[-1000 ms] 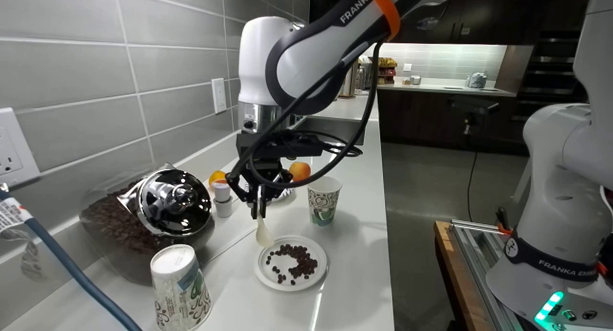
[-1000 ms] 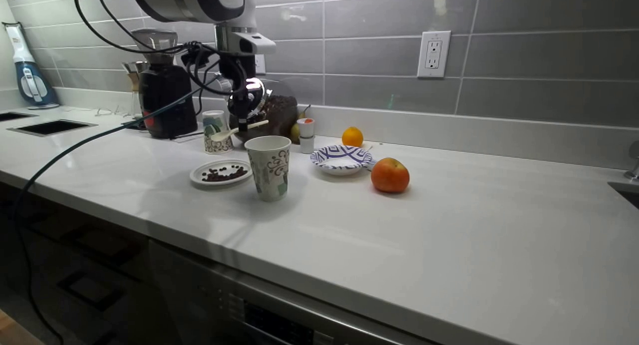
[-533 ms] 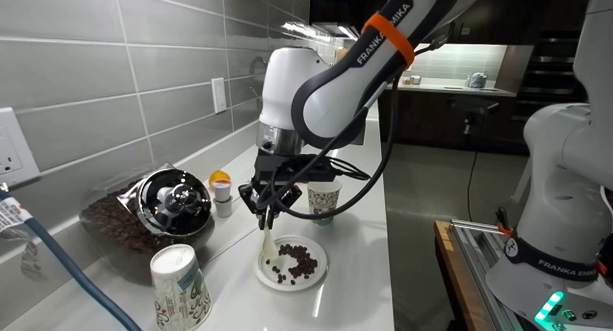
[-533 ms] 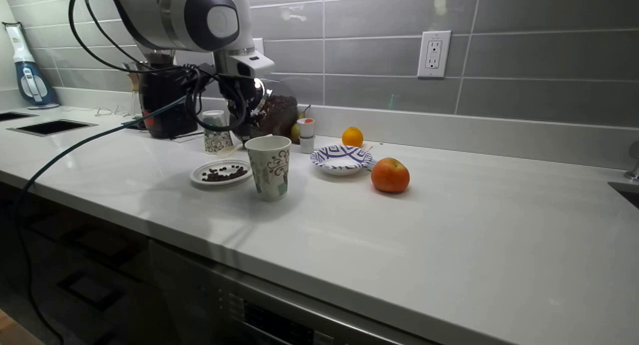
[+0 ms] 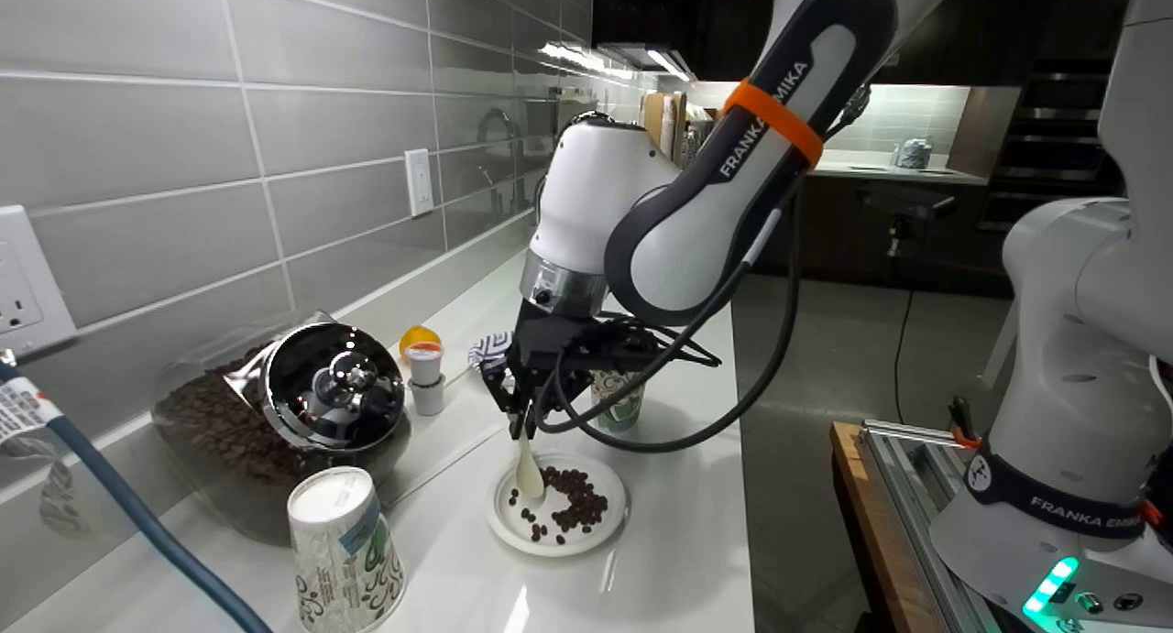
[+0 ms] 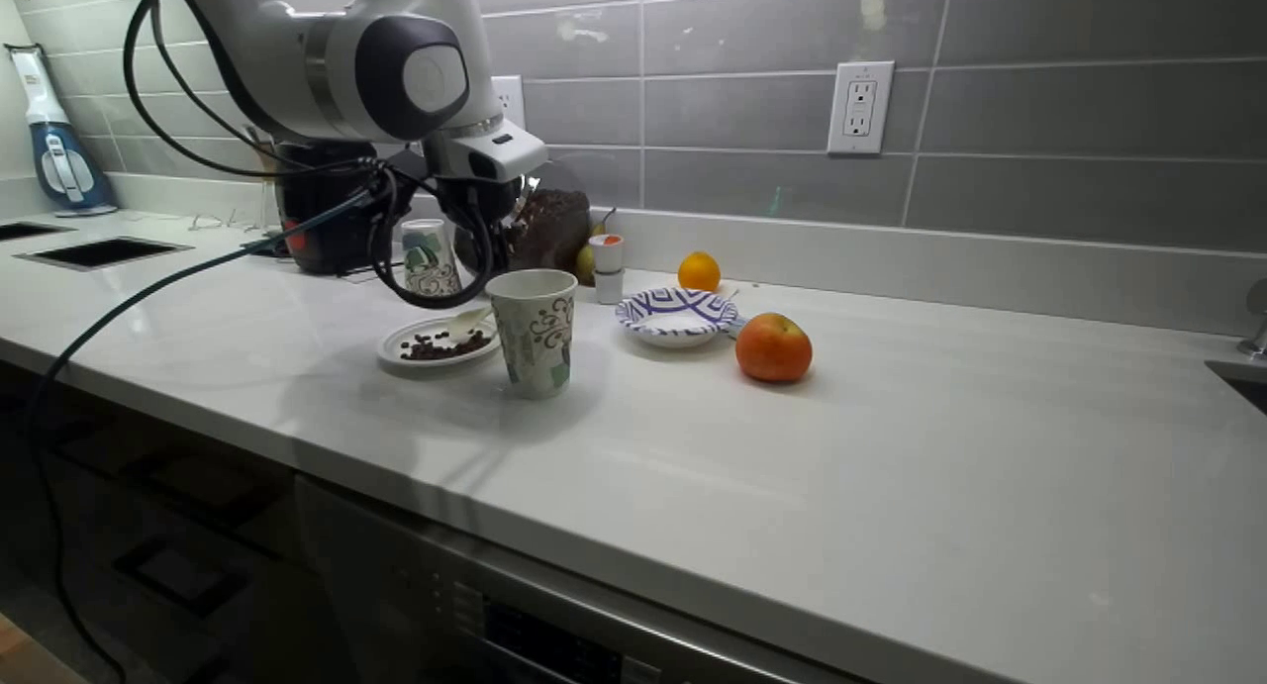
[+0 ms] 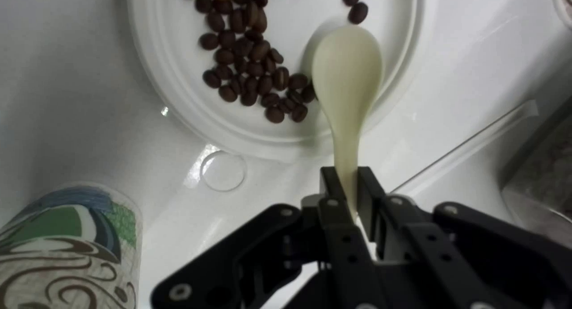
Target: Use the spoon to put the contents on the plate in the cup
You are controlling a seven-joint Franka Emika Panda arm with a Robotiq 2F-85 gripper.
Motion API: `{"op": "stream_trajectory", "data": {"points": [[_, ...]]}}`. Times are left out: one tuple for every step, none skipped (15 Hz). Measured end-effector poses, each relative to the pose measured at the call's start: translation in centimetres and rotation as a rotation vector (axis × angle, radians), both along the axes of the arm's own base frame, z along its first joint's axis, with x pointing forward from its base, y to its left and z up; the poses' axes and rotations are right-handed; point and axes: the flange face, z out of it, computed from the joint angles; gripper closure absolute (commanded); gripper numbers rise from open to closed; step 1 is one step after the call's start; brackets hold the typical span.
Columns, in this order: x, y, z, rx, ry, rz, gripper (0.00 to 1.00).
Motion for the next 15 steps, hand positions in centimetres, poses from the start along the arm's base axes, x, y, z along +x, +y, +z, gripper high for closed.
{"op": "stream_trajectory", "data": {"points": [[-0.1,0.1,0.0,-0.016,-0.01,0.011,0.97],[-0.1,0.1,0.0,-0.035,-0.017,0.025,0.97],[-0.1,0.1,0.0,-0.055,-0.02,0.04,0.97],[-0.1,0.0,0.0,-0.076,-0.023,0.057,0.97],[-0.1,-0.1,0.1,-0.095,-0.026,0.075,0.97],[-0.1,-0.2,0.1,-0.11,-0.029,0.093,0.97],[-0.1,-0.3,0.2,-0.121,-0.031,0.109,0.97],[-0.2,-0.2,0.2,-0.131,-0.032,0.124,0.97],[-0.2,0.0,0.3,-0.137,-0.034,0.136,0.97],[-0.2,0.2,0.3,-0.139,-0.035,0.145,0.97],[-0.2,0.5,0.3,-0.141,-0.036,0.154,0.97],[-0.3,0.9,0.3,-0.142,-0.037,0.163,0.97],[-0.3,1.3,0.3,-0.142,-0.037,0.172,0.97],[-0.4,1.6,0.3,-0.143,-0.038,0.181,0.97],[-0.4,2.0,0.3,-0.147,-0.039,0.193,0.97]]}}
